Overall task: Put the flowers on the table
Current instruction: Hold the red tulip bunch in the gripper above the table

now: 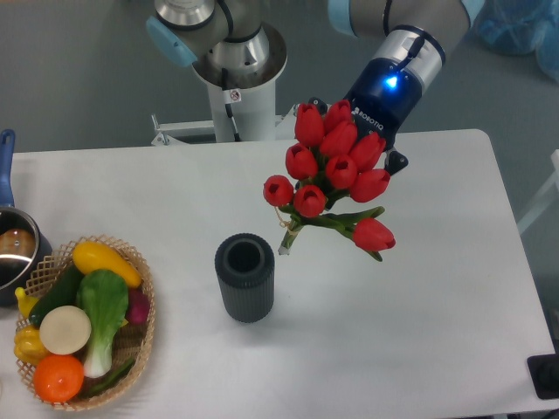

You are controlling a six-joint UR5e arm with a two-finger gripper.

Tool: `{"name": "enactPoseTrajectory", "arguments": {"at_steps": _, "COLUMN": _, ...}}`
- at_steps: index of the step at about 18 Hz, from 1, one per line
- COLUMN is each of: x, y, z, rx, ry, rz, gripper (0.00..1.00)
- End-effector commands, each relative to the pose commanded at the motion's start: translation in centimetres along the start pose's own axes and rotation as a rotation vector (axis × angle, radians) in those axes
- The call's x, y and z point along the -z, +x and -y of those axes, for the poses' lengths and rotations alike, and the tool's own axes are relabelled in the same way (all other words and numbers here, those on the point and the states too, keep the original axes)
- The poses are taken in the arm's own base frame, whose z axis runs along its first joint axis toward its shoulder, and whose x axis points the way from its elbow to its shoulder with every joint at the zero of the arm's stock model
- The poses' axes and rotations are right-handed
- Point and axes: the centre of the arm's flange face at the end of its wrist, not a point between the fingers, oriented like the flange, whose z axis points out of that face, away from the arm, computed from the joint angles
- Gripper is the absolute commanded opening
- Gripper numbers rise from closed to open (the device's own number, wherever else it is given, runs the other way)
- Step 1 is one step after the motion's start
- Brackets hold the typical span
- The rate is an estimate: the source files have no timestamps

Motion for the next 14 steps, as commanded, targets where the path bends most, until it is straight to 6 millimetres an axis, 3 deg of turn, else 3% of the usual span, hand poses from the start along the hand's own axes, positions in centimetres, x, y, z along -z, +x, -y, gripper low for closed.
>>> {"name": "enactPoseTrajectory", "arguments": {"at_steps": 14, "x": 1.1, "y": -0.5, "z": 0.3, "rx": -0.011, "ry": -0.061, "rz": 0.072, "gripper": 0.45}}
